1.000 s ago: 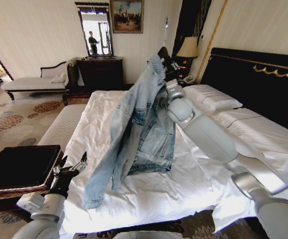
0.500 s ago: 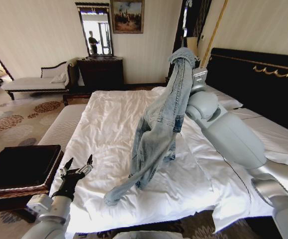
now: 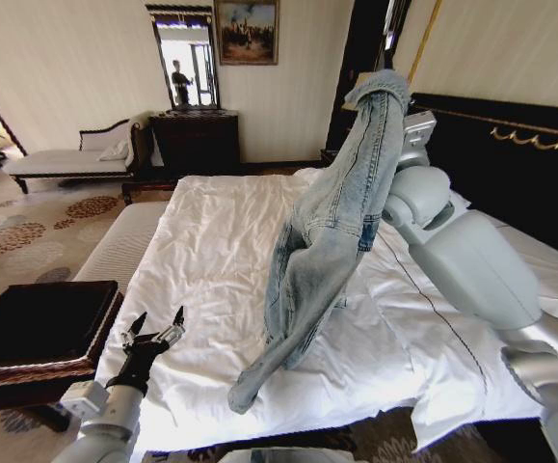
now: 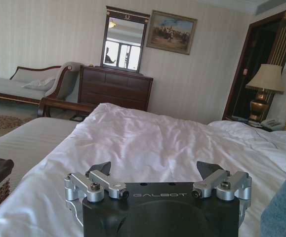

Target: Pick up the clothes from the bed and hang them on the clothes hanger.

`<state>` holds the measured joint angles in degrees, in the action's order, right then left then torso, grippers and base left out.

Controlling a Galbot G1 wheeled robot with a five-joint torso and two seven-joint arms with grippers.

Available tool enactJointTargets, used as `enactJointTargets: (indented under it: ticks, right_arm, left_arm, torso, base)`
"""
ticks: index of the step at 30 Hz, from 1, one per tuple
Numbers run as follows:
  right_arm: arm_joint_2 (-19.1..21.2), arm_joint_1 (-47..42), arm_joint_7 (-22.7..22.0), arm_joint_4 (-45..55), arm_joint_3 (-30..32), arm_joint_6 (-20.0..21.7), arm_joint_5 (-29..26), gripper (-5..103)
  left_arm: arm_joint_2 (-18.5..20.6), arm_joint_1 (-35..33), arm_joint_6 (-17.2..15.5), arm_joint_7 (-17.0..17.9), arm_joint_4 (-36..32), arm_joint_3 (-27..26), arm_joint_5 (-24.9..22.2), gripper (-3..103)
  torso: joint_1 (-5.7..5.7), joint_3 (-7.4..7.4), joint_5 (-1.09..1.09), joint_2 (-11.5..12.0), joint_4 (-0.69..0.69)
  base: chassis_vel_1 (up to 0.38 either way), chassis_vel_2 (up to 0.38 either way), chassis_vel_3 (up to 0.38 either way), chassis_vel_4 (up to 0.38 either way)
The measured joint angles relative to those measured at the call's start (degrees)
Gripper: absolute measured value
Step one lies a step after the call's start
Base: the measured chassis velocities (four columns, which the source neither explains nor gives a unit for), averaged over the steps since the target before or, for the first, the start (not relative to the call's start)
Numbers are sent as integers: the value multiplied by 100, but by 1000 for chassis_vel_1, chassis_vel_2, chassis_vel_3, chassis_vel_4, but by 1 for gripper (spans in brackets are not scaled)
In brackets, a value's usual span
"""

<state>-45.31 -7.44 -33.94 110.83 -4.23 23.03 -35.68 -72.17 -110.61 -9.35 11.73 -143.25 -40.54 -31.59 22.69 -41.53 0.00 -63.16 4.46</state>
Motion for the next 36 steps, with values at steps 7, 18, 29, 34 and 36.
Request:
enactJointTargets:
  ticks: [7,18,29,34,36]
  right_arm:
    - [258,-614,-33,424,429,14,-49,13]
    - [714,-2276,304,1132,1408,-283,152,13]
    - [722,-4191,545,1721,2794,-352,557,13]
    - [684,-4803,577,1863,3304,-415,682,13]
    - [662,-4923,589,1894,3404,-432,699,13]
  left_arm:
    - [-77,-6,1,1,0,129,118,99]
    - [-129,28,32,24,1,236,219,99]
    - [-167,12,61,-2,1,473,396,99]
    - [-162,4,66,-13,1,505,432,99]
    - [-162,1,67,-16,1,516,440,99]
  torso:
    - [0,0,1,0,0]
    - [0,0,1,0,1]
    - [1,0,2,1,2]
    - [2,-1,1,2,-1]
    - [3,0,1,2,0]
  base:
    - [0,0,0,0]
    - [0,0,0,0]
    - [0,0,0,0]
    - [43,-65,-49,83]
    - [79,-117,-105,165]
